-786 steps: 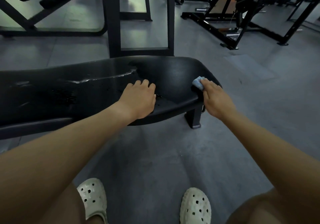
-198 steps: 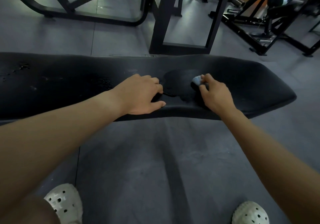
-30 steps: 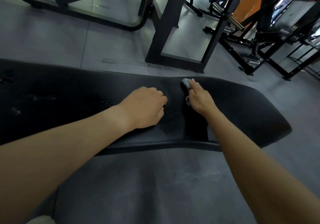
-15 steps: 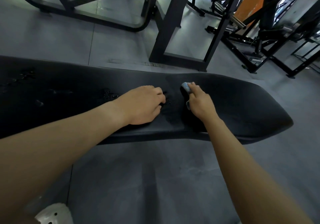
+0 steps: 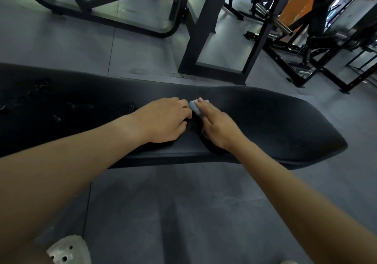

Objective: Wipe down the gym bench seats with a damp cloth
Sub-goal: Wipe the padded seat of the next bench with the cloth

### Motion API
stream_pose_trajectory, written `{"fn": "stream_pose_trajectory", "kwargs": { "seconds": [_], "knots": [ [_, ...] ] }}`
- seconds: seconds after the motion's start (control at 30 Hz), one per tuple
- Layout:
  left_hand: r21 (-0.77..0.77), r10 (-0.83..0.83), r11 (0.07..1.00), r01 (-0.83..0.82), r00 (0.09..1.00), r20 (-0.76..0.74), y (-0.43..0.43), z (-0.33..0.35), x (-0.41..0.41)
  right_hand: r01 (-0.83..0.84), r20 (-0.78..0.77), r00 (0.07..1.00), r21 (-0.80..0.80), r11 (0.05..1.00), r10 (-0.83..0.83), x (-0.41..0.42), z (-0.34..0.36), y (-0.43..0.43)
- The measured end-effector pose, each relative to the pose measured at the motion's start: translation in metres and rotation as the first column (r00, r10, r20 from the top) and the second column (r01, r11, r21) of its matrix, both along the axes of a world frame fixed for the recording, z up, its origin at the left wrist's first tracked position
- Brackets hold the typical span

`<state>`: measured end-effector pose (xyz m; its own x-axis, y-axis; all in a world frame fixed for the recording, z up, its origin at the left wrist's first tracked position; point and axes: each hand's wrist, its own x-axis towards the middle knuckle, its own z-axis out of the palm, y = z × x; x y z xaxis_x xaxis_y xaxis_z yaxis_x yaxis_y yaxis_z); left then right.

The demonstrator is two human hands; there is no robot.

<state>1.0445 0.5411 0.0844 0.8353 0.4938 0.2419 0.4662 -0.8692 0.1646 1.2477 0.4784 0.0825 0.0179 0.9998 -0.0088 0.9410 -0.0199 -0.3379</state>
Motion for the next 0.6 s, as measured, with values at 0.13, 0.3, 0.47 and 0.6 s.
{"fn": "stream_pose_trajectory", "kwargs": {
  "seconds": [0.13, 0.3, 0.47, 0.6],
  "knots": [
    [0.043, 0.045, 0.998, -0.045, 0.999, -0.01, 0.003, 0.004, -0.006, 0.265, 0.009, 0.964, -0.019, 0.964, -0.265, 0.029, 0.006, 0.013],
    [0.031, 0.097, 0.995, -0.096, 0.994, -0.044, 0.005, 0.003, -0.015, 0.43, -0.052, 0.902, 0.049, 0.901, -0.428, 0.019, -0.003, 0.026],
    [0.026, 0.109, 0.994, -0.109, 0.994, -0.022, 0.008, 0.004, -0.011, 0.144, -0.024, 0.989, 0.073, 0.987, -0.143, -0.009, -0.008, 0.007],
    [-0.007, 0.128, 0.992, -0.128, 0.992, -0.011, 0.011, 0.006, -0.006, -0.011, -0.021, 1.0, 0.027, 1.0, 0.011, -0.003, -0.007, -0.004]
  ]
}}
